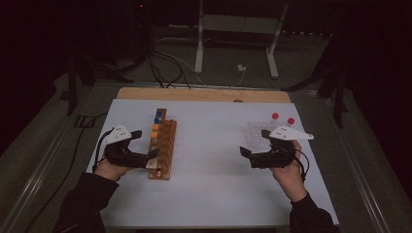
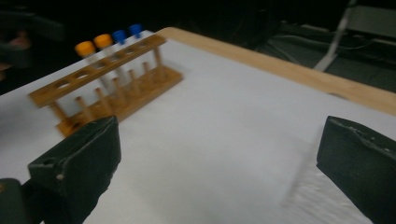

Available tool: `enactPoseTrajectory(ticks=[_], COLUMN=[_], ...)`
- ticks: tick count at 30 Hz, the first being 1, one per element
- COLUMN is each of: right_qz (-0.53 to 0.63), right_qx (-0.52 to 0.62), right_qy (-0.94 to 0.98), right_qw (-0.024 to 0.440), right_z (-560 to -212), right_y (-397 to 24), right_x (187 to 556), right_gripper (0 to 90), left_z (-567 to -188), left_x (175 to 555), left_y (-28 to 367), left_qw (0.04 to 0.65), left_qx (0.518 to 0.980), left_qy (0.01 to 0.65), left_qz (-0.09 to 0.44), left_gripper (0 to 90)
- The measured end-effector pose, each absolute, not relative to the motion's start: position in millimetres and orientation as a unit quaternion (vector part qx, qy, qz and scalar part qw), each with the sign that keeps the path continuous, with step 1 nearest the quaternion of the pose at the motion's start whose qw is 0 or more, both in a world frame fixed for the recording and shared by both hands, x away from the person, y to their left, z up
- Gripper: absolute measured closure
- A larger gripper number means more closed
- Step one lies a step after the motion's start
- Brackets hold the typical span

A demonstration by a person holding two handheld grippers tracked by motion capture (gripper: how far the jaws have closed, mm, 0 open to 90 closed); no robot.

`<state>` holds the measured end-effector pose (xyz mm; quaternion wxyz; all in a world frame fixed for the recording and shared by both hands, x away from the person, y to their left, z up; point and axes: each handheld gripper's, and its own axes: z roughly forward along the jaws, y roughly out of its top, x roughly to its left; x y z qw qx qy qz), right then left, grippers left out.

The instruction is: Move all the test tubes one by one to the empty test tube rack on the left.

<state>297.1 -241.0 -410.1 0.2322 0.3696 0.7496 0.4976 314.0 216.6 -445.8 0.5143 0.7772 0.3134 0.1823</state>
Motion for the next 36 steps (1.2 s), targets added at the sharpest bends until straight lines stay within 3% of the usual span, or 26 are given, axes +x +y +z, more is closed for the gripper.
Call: enactPoseTrajectory(ticks=[11,19,31,36], right_qz=[0.457,0.421,0.397,0.38], right_qx=[0.448,0.504,0.557,0.558], right_qy=[0.715,0.69,0.657,0.665], right_qw=[0.281,0.305,0.317,0.319], right_z=[-429,-447,-468,-471], right_y=[-297,-327,-351,-354], right_x=[319,334,364,376], right_gripper=[0.0,5.9,46.3,55.5], left_z=[-451,-451,-452,-453], left_x=[303,303,303,304], left_y=[230,234,236,238], left_qw=[0.528,0.531,0.533,0.537], left_qx=[0.767,0.764,0.762,0.758], left_qy=[0.313,0.317,0.319,0.324], left_qz=[0.185,0.184,0.18,0.176], left_gripper=[2.1,2.1,2.1,2.1])
